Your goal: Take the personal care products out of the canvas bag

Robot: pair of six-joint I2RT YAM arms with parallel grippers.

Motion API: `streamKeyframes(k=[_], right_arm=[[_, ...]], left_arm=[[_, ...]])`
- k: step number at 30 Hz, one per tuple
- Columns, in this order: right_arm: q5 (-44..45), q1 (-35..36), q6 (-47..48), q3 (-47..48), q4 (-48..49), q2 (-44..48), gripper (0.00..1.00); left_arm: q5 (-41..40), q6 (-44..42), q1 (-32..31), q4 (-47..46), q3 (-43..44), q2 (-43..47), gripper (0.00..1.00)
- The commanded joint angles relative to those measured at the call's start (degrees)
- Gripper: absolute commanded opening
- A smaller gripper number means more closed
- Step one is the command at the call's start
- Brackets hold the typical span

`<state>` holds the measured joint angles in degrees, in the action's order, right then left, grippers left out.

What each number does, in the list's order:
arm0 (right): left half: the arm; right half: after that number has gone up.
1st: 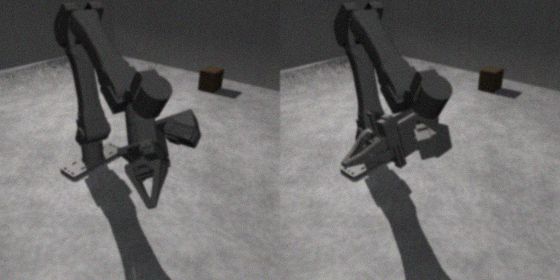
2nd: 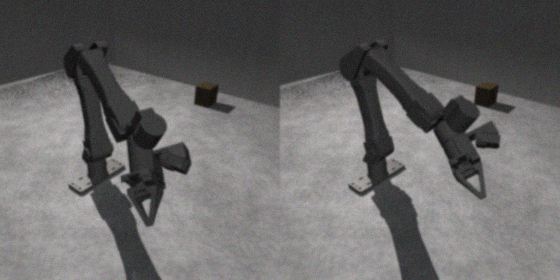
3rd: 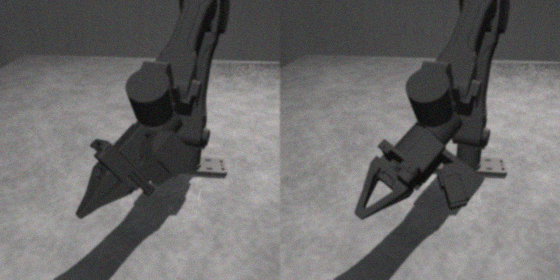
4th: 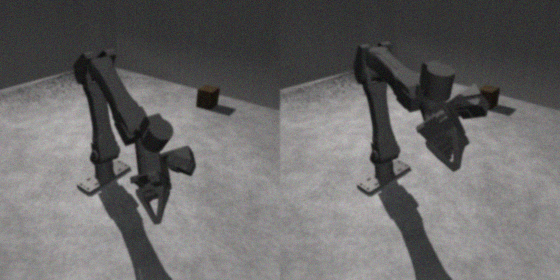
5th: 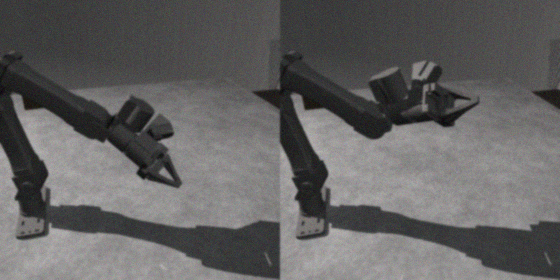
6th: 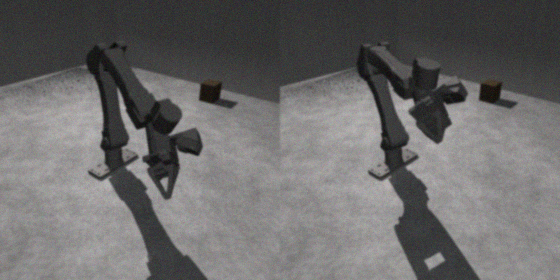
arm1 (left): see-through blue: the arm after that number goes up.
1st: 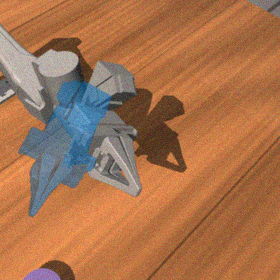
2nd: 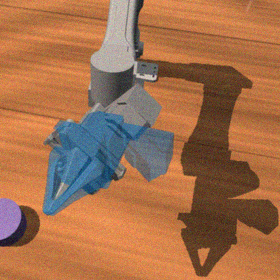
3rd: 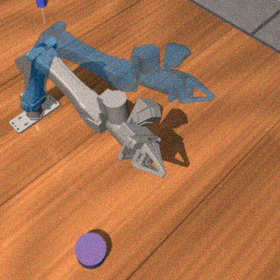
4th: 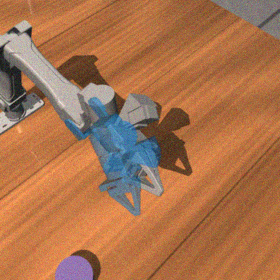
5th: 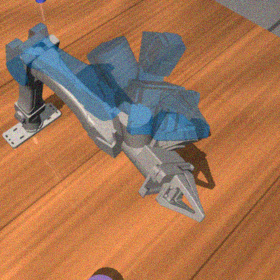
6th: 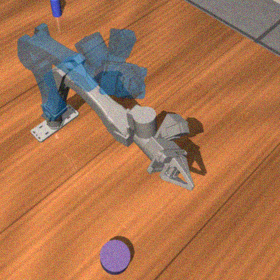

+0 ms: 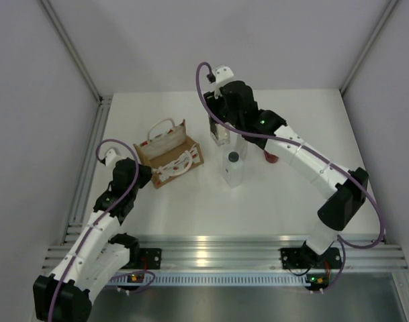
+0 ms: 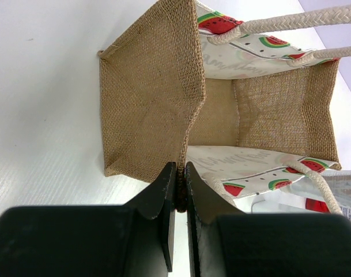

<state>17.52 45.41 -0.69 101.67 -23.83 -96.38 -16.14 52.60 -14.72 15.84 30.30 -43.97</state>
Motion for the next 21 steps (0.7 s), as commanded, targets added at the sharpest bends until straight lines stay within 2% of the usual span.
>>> streamKeyframes(k=[1, 5, 11, 21], right_arm=[[-2.75, -3.39, -2.38, -2.69, 15.55, 3.83, 0.0], [-4.68, -5.76, -3.26, -9.1, 19.25, 3.13, 0.0], [-6.35, -7.09, -4.93, -13.59, 22.95, 0.67, 0.0], [-7.06, -7.18, -6.34, -13.42, 23.31, -8.21, 0.0]], left_arm=[[-0.73, -0.39, 0.13, 0.16, -0.77, 0.46, 0.0], [-0.82, -0.57, 0.13, 0.16, -0.77, 0.55, 0.0], [-0.82, -0.48, 0.13, 0.16, -0.77, 0.37, 0.0], [-1.0, -0.57, 0.13, 0.16, -1.21, 0.55, 0.0]])
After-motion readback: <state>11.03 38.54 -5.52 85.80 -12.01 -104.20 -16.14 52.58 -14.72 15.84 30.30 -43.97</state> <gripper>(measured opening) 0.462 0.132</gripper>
